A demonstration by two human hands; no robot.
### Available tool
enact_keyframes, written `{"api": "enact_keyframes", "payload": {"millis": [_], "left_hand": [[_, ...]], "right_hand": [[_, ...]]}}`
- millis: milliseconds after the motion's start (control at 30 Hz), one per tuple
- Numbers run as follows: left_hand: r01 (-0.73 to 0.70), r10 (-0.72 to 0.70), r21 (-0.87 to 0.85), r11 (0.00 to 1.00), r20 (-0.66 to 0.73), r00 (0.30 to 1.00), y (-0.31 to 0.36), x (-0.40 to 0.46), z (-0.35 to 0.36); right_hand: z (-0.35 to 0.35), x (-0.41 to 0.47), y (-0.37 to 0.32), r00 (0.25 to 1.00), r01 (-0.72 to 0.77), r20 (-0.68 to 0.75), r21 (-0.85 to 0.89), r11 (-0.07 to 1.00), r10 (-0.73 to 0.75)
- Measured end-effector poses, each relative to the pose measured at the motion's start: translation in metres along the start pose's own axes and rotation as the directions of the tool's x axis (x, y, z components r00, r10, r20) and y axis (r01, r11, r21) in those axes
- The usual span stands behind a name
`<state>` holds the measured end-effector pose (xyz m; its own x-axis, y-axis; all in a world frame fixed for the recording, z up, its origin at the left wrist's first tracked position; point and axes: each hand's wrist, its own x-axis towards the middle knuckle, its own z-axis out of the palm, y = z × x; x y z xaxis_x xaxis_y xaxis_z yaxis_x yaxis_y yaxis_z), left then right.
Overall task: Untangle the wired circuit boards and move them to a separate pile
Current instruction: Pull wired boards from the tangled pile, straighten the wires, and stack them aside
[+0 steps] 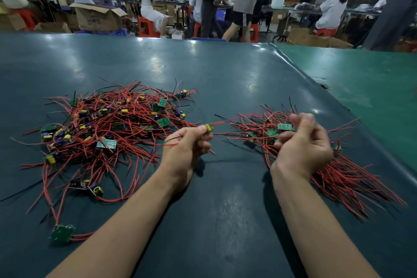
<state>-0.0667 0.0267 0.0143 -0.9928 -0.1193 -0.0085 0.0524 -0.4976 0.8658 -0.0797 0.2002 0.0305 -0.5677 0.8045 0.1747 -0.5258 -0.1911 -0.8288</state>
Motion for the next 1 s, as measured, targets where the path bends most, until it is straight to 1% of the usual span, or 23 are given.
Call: {"api": "enact_keyframes", "payload": {"millis": [33, 67, 100, 133, 167, 200, 267, 333, 367, 400, 433, 467, 500, 633, 667, 700, 733, 767, 800, 833, 900, 933, 1000], "left_hand": [[-0.010, 0.009, -0.036, 0.999, -0.052, 0.999, 0.000, 0.003, -0.001], [-0.033, 0.030, -0.034, 0.999, -0.088, 0.996, 0.000, 0.005, -0.003], [-0.067, 0.066, -0.004, 0.998, -0.113, 0.991, -0.001, 0.006, -0.003], [-0.112, 0.116, 0.039, 0.993, -0.132, 0.984, -0.002, 0.005, -0.004], [-0.174, 0.187, 0.098, 0.980, -0.145, 0.972, -0.003, 0.003, -0.003], [-0.257, 0.284, 0.173, 0.951, -0.150, 0.947, -0.003, 0.000, -0.003], [-0.450, 0.505, 0.322, 0.833, -0.112, 0.856, -0.002, -0.005, -0.002], [-0.585, 0.660, 0.439, 0.682, -0.026, 0.751, -0.001, -0.008, -0.002], [-0.625, 0.709, 0.492, 0.606, 0.021, 0.704, -0.001, -0.010, -0.003], [-0.655, 0.747, 0.541, 0.527, 0.073, 0.661, -0.001, -0.011, -0.004], [-0.677, 0.773, 0.584, 0.448, 0.127, 0.621, -0.002, -0.011, -0.005], [-0.692, 0.789, 0.617, 0.376, 0.180, 0.588, -0.002, -0.012, -0.006], [-0.703, 0.796, 0.640, 0.310, 0.229, 0.560, -0.002, -0.012, -0.007], [-0.716, 0.808, 0.695, 0.069, 0.382, 0.449, -0.002, -0.008, -0.009], [-0.718, 0.802, 0.696, 0.004, 0.427, 0.419, -0.002, -0.008, -0.010], [-0.723, 0.784, 0.689, -0.054, 0.478, 0.397, -0.002, -0.008, -0.010], [-0.731, 0.754, 0.675, -0.095, 0.528, 0.390, -0.002, -0.008, -0.010], [-0.743, 0.720, 0.660, -0.113, 0.569, 0.397, -0.003, -0.008, -0.010], [-0.755, 0.689, 0.647, -0.106, 0.595, 0.413, -0.004, -0.009, -0.009], [-0.768, 0.667, 0.636, -0.071, 0.603, 0.437, -0.005, -0.009, -0.007], [-0.792, 0.658, 0.610, 0.021, 0.588, 0.471, -0.005, -0.010, -0.004], [-0.798, 0.664, 0.601, 0.039, 0.581, 0.470, -0.004, -0.010, -0.003], [-0.805, 0.673, 0.592, 0.034, 0.582, 0.457, -0.003, -0.011, -0.002]], "right_hand": [[-0.002, 0.006, -0.001, 1.000, 0.005, -0.030, -0.002, 1.000, -0.005], [-0.004, 0.009, -0.001, 0.999, 0.033, -0.029, -0.029, 0.999, -0.034], [-0.006, 0.008, 0.000, 0.996, 0.093, 0.006, -0.079, 0.993, -0.093], [-0.006, 0.003, 0.002, 0.981, 0.185, 0.077, -0.148, 0.971, -0.176], [-0.005, -0.005, 0.003, 0.947, 0.300, 0.185, -0.215, 0.929, -0.263], [-0.004, -0.016, 0.005, 0.888, 0.416, 0.319, -0.252, 0.874, -0.331], [-0.002, -0.036, 0.009, 0.725, 0.580, 0.580, -0.224, 0.783, -0.371], [-0.001, -0.047, 0.014, 0.554, 0.646, 0.766, -0.149, 0.749, -0.326], [-0.001, -0.051, 0.016, 0.478, 0.655, 0.829, -0.115, 0.747, -0.291], [-0.001, -0.052, 0.017, 0.419, 0.653, 0.870, -0.090, 0.752, -0.260], [0.000, -0.053, 0.017, 0.384, 0.644, 0.893, -0.077, 0.761, -0.235], [0.000, -0.053, 0.018, 0.373, 0.629, 0.902, -0.074, 0.774, -0.216], [0.000, -0.053, 0.017, 0.383, 0.606, 0.902, -0.083, 0.791, -0.198], [0.001, -0.056, 0.016, 0.454, 0.502, 0.882, -0.138, 0.854, -0.124], [0.001, -0.056, 0.016, 0.476, 0.466, 0.874, -0.159, 0.871, -0.095], [0.002, -0.057, 0.016, 0.514, 0.400, 0.856, -0.185, 0.898, -0.052], [0.003, -0.058, 0.015, 0.556, 0.307, 0.831, -0.208, 0.929, 0.002], [0.003, -0.057, 0.013, 0.592, 0.222, 0.805, -0.216, 0.951, 0.045], [0.004, -0.055, 0.010, 0.620, 0.151, 0.781, -0.217, 0.964, 0.078], [0.004, -0.054, 0.008, 0.640, 0.101, 0.761, -0.217, 0.971, 0.103], [0.003, -0.052, 0.004, 0.647, 0.012, 0.747, -0.211, 0.977, 0.154], [0.003, -0.053, 0.003, 0.643, -0.036, 0.744, -0.208, 0.978, 0.181], [0.003, -0.053, 0.003, 0.632, -0.122, 0.741, -0.193, 0.974, 0.226]]}}
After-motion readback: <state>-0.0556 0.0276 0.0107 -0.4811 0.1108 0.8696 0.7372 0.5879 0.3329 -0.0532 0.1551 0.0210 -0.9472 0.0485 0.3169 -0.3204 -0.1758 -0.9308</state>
